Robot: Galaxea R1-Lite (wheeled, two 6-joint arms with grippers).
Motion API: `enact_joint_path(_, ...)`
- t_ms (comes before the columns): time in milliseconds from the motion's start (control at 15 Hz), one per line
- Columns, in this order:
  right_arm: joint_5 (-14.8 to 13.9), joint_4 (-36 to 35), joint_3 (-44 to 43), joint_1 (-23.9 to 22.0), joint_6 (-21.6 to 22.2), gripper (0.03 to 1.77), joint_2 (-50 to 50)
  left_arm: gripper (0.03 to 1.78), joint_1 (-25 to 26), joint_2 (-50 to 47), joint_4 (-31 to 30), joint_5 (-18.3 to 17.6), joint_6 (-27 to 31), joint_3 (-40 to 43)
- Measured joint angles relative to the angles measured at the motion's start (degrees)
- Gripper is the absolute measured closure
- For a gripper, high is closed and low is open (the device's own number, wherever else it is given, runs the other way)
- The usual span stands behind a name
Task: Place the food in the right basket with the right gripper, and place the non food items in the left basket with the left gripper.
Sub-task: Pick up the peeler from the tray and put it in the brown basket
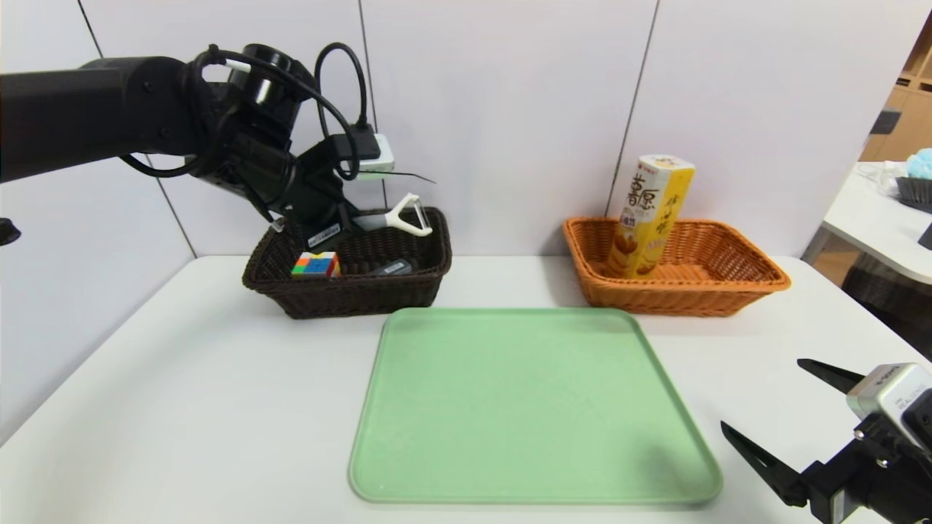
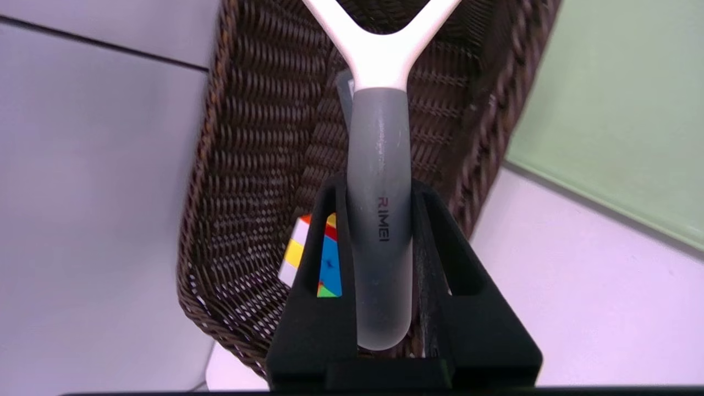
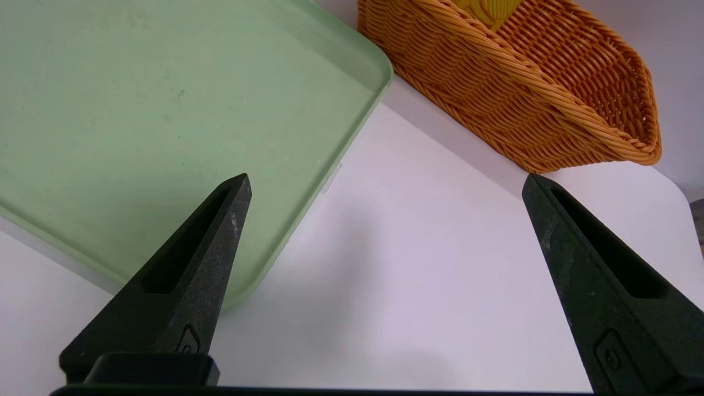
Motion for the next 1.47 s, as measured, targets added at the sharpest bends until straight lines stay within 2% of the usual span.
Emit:
enact_joint_path(400,0.0,0.0,0.0,0.0,-0.1,0.10,0.0,1.47,1.8,3.9,-2.1,0.0,3.6,-0.2)
enact_joint_path(867,0.1,0.0,-0.1,0.0,-1.1,0.10,0.0,1.47,5.4,9.8,-5.5,0.1,3.8,-0.2)
enact_joint_path(1400,-0.2,0.4,0.2,0.1,-1.2,0.10,0.0,1.47,5.8,13.0,-5.9,0.1,3.5,-0.2)
enact_joint_path(1467,-0.2,0.6,0.2,0.1,-1.3,0.10,0.0,1.41,5.8,13.0,-5.9,0.0,3.5,-0.2)
